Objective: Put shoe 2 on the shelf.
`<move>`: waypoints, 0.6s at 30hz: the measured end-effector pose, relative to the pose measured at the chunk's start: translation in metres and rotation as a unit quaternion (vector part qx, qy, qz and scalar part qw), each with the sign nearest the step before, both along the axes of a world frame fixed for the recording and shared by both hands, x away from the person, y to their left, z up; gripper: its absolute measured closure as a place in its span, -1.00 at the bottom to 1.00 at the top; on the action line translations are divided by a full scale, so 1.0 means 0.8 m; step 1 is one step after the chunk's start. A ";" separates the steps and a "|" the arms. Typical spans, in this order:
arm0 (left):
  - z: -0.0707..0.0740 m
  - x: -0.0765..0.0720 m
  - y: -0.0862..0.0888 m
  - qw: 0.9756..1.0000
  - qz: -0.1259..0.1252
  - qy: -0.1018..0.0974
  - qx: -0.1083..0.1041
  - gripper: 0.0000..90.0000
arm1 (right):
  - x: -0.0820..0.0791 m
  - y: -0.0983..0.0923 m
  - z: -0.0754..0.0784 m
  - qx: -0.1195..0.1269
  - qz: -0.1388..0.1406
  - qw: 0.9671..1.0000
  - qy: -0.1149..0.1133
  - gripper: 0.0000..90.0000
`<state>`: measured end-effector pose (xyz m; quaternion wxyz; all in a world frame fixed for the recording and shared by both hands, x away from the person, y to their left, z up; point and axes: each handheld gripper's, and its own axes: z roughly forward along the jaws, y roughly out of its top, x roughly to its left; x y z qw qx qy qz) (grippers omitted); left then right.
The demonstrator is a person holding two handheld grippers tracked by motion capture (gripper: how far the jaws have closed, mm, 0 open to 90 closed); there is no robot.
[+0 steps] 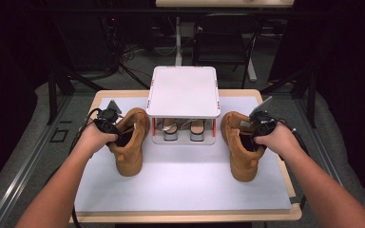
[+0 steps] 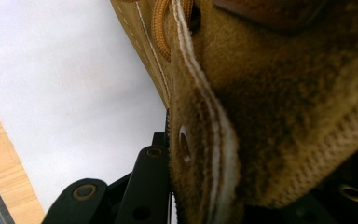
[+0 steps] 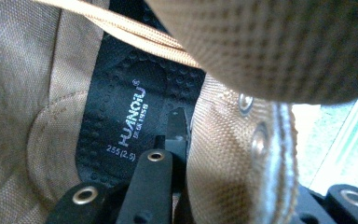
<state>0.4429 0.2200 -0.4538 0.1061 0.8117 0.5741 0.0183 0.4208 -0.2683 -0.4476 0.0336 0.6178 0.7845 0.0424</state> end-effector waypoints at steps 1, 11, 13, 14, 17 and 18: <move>0.000 0.000 0.000 1.000 0.001 -0.001 0.000 0.77 | 0.000 0.001 0.001 -0.004 0.004 1.000 0.002 0.76; 0.000 0.000 0.000 1.000 0.001 0.001 0.000 0.82 | 0.004 -0.004 0.001 0.009 -0.009 1.000 0.018 0.82; 0.000 0.001 0.002 1.000 0.004 0.005 -0.006 0.83 | 0.005 -0.005 0.000 0.010 -0.012 1.000 0.020 0.84; 0.000 0.001 0.002 1.000 0.004 0.005 -0.006 0.84 | 0.005 -0.005 0.000 0.010 -0.012 1.000 0.020 0.84; 0.000 0.002 0.004 1.000 0.008 0.008 -0.012 0.86 | 0.008 -0.006 0.001 0.015 -0.012 0.999 0.030 0.87; 0.000 0.002 0.004 1.000 0.008 0.009 -0.014 0.86 | 0.009 -0.007 0.001 0.017 -0.013 0.999 0.034 0.88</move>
